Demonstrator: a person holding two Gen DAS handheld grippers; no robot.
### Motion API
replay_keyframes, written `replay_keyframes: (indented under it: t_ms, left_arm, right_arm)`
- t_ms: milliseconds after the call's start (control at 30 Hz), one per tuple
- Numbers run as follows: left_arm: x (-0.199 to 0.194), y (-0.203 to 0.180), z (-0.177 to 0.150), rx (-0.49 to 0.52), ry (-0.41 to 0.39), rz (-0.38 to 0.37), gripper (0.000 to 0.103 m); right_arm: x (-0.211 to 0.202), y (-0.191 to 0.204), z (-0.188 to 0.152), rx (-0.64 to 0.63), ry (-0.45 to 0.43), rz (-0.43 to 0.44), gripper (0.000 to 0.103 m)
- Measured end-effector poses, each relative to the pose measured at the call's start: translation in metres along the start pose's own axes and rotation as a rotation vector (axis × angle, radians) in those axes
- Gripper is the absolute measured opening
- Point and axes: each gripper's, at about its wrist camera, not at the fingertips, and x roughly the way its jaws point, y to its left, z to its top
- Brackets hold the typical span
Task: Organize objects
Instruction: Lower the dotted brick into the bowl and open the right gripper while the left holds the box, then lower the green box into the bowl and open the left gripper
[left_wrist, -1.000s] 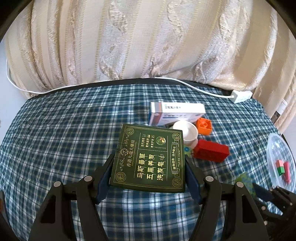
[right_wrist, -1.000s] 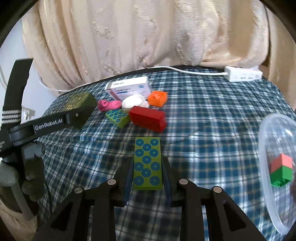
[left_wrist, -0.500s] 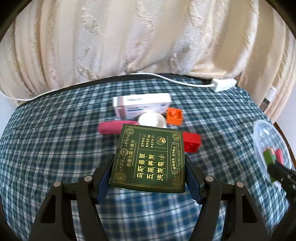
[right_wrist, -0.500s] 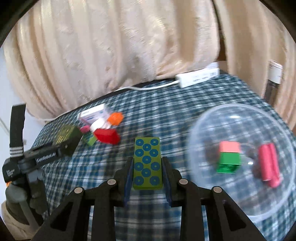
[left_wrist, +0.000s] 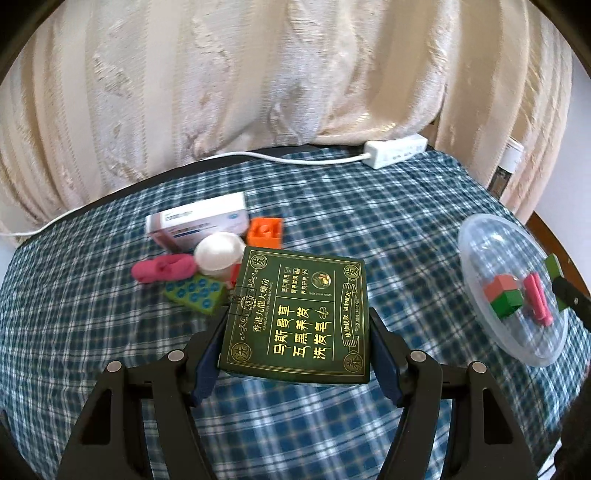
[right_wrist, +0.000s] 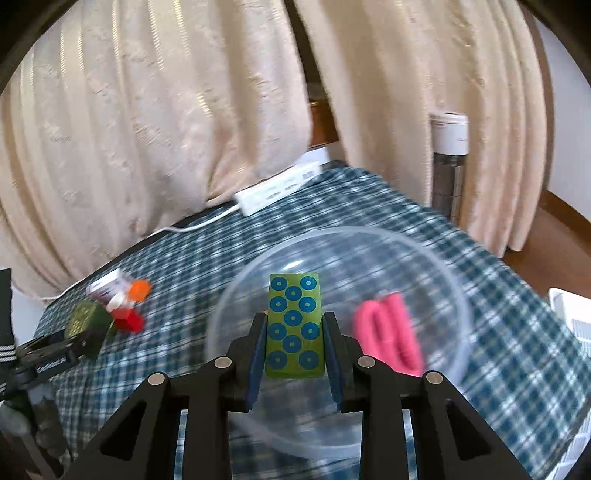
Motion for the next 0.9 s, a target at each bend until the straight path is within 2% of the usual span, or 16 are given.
replay_keyframes:
  t_ms: [367, 467, 600, 900]
  left_arm:
    - [0.0, -0.048, 0.008, 0.084, 0.011, -0.013, 0.07]
    - [0.001, -0.063, 0.01, 0.108, 0.013, -0.021, 0.07]
    - [0.003, -0.082, 0.015, 0.133, 0.002, -0.038, 0.07]
    - [0.012, -0.122, 0.027, 0.186, -0.006, -0.078, 0.07]
  right_arm:
    - [0.011, -0.042, 0.005, 0.043, -0.012, -0.055, 0.031]
    - [0.011, -0.05, 0.007, 0.047, -0.022, -0.063, 0.039]
    - [0.006, -0.054, 0.007, 0.051, -0.045, -0.051, 0.046]
    - [0.002, -0.063, 0.0, 0.086, -0.054, -0.003, 0.046]
